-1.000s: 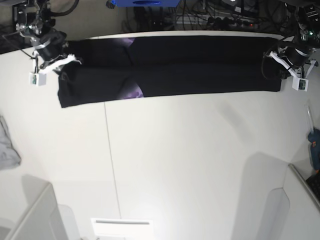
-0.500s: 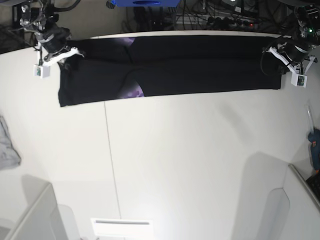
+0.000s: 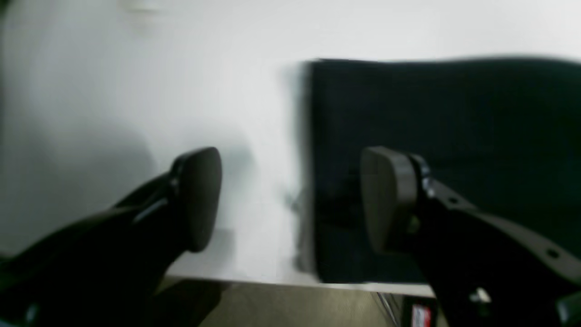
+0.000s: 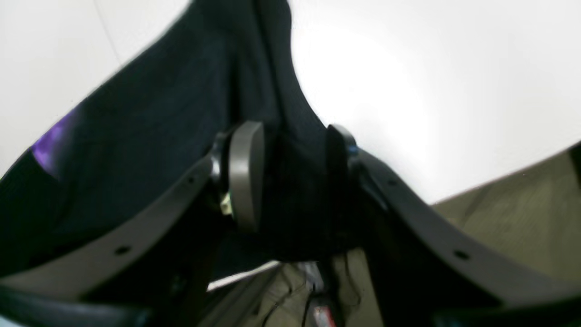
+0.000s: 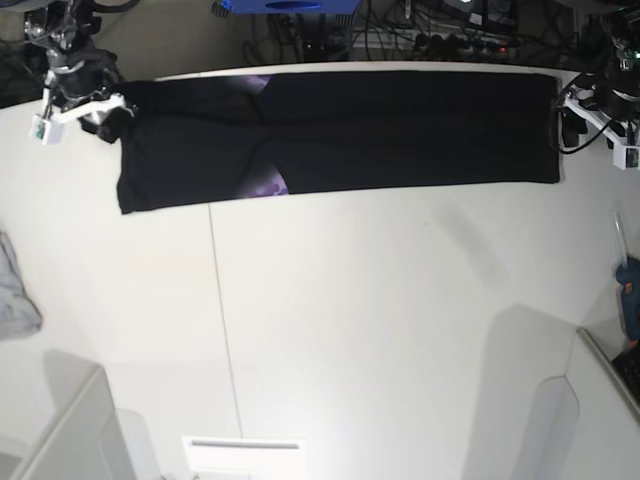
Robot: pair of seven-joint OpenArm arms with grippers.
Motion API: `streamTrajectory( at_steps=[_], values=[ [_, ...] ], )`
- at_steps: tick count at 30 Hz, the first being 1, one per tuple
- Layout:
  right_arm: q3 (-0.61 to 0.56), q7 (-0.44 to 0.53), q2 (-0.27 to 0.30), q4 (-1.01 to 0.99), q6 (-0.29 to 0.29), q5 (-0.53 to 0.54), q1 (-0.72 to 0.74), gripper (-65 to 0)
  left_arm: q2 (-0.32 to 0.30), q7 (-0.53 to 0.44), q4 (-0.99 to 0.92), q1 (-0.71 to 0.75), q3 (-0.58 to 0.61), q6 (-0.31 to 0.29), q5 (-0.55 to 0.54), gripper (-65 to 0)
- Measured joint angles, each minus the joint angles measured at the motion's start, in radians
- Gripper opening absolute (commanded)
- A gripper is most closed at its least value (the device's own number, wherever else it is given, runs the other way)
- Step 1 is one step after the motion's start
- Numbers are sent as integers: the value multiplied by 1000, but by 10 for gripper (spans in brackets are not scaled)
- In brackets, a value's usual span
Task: Fold the T-shirt properly
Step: 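Release the hem onto the folded shirt with both grippers, then grasp the folded strip edge with both grippers and pull it away from the robot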
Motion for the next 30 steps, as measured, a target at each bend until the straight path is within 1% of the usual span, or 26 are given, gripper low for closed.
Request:
streamTrajectory(
  at_steps=[1, 2, 3, 4, 5, 6, 7, 9, 11, 13, 14, 18, 24, 26, 30],
  values=[
    [-3, 6, -2, 8, 46, 1, -1, -431, 13, -2, 13, 0, -7, 0, -3, -265],
    [-9, 10, -6, 13, 95, 7, -1, -447, 35, -7, 24, -1, -8, 0, -4, -346],
    [-20, 11, -11, 15, 145, 9, 3, -489, 49, -6, 24, 0, -3, -1, -22, -454],
    [-34, 9, -11, 14, 181, 6, 5, -557, 60, -1, 20, 0, 6, -3, -38, -586],
    [-47, 8, -10, 13, 200, 8, 8, -632, 65, 4, 19, -1, 10, -13, -51, -650],
    [-62, 8, -10, 13, 201, 5, 12, -650, 73, 2, 14, -6, 10, -13, -57, -650],
    [-76, 3, -11, 11, 200, 3, 23, -650, 80, -4, 7, -13, 8, -11, -52, -650],
    [-100, 8, -13, -24, 218, 10, 50, -650, 107, 0, -6, -40, 4, 0, -25, -650],
    [-109, -3, -16, -77, 214, 6, 79, -650, 124, -4, -35, -60, 11, -1, -14, -650],
    [-109, -26, -10, -126, 202, -2, 99, -650, 126, -9, -72, -73, 43, -5, 36, -650],
    [-109, -32, -8, -151, 202, -2, 111, -650, 126, -7, -97, -84, 63, -5, 72, -650],
    [-114, -35, -14, -270, 211, 8, 172, -650, 127, -10, -198, -129, 137, -2, 157, -650],
    [-109, -3, 1, -423, 234, 33, 284, -650, 124, -42, -280, -230, 173, -1, 204, -650],
    [-109, -8, 11, -461, 239, 40, 328, -650, 124, -39, -306, -272, 173, -1, 213, -650],
    [-113, -7, 11, -534, 238, 36, 425, -650, 127, -24, -347, -348, 175, -10, 229, -650]
  ],
)
